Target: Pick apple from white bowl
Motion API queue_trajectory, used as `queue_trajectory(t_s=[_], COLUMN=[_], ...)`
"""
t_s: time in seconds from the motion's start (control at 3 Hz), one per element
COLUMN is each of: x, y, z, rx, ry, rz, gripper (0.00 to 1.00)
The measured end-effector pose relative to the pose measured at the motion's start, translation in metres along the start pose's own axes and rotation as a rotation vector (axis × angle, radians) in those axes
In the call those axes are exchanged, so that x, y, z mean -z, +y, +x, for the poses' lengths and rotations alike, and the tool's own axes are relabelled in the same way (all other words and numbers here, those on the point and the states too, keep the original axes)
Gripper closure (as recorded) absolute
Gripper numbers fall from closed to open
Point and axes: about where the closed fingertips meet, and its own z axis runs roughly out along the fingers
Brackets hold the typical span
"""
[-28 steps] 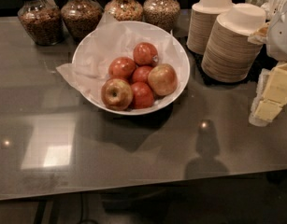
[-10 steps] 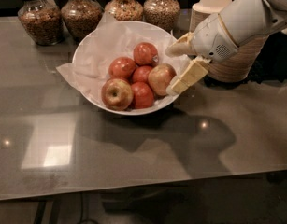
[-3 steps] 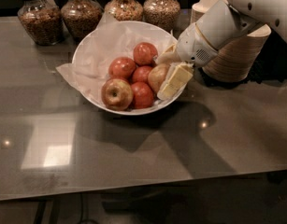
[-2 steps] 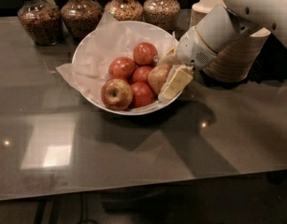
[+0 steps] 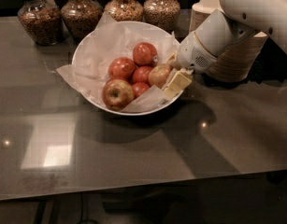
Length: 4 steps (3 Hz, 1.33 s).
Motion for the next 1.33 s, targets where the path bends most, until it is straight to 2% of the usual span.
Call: queue_trajectory(t_s=[0.67, 1.0, 1.33], x=[0.000, 0.000, 0.007], y=[0.000, 0.000, 0.003], z=[0.000, 0.000, -0.012], rx=[0.000, 0.001, 0.019], ry=[0.000, 0.000, -0.033], rz=[0.000, 0.000, -0.007], gripper=[0.93, 1.00, 1.00])
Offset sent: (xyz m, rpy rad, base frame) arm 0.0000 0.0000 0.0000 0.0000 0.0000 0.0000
